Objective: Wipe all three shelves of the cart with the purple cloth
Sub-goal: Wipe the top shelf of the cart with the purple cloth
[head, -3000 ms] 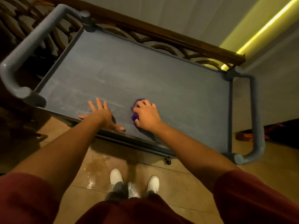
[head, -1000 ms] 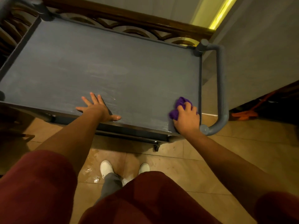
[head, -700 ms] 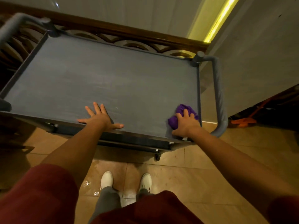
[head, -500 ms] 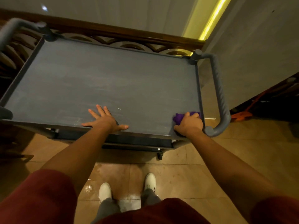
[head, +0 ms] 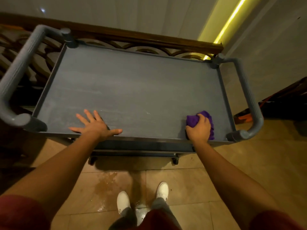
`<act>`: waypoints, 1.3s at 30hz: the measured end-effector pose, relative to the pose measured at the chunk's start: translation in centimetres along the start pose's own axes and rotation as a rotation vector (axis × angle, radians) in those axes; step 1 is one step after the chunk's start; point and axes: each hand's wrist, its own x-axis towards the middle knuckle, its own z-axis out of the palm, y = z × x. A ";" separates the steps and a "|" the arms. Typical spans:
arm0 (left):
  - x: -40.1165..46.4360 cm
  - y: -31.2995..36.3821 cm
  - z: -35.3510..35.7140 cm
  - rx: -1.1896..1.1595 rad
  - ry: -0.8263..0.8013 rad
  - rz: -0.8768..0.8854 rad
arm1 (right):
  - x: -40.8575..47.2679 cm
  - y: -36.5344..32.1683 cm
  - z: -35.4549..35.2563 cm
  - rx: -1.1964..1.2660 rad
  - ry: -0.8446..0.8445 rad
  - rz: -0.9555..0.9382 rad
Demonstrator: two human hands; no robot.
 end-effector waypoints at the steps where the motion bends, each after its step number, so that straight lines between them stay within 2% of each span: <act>1: 0.1 0.3 0.1 -0.003 -0.003 -0.008 | -0.9 -1.6 1.1 0.022 -0.002 -0.046; 6: -0.3 0.8 -0.5 -0.005 -0.007 -0.024 | -4.3 -8.6 6.2 0.111 -0.074 -0.161; 12: 0.0 0.9 -0.6 -0.010 -0.022 -0.025 | -5.7 -11.6 7.8 0.262 -0.149 -0.321; 16: 0.5 0.8 -0.1 -0.016 -0.006 -0.041 | -6.7 -13.8 7.6 0.259 -0.448 -0.493; 19: 0.8 0.8 0.1 -0.015 0.003 -0.054 | -7.4 -14.6 6.4 0.231 -0.716 -0.487; 22: 1.3 0.6 0.5 -0.005 0.023 -0.038 | -7.7 -13.9 4.2 0.339 -0.905 -0.474; 24: 1.7 0.0 0.7 -0.010 0.037 -0.004 | -8.2 -13.0 2.5 0.455 -0.899 -0.404; 28: 1.5 -2.1 0.4 -0.088 0.069 0.083 | -8.7 -10.6 -0.8 0.801 -0.678 -0.109; 30: 0.4 -2.0 0.0 -0.165 0.237 0.167 | -8.4 -9.2 -2.2 0.955 -0.660 0.037; 32: -1.7 -0.2 -0.3 -0.306 0.443 0.341 | -8.3 -8.1 -3.3 1.041 -0.704 0.106; 33: -3.6 1.3 -0.5 -0.402 0.484 0.460 | -8.6 -7.4 -3.8 1.045 -0.723 0.109; 34: -5.6 2.9 -0.8 -0.507 0.469 0.565 | -8.8 -6.9 -4.2 1.021 -0.735 0.092; 36: -9.9 6.0 -0.7 -0.712 0.339 0.683 | -9.7 -5.8 -4.8 0.923 -0.743 0.026; 39: -14.8 9.5 0.8 -0.838 0.099 0.712 | -10.9 -4.2 -5.8 0.816 -0.660 -0.131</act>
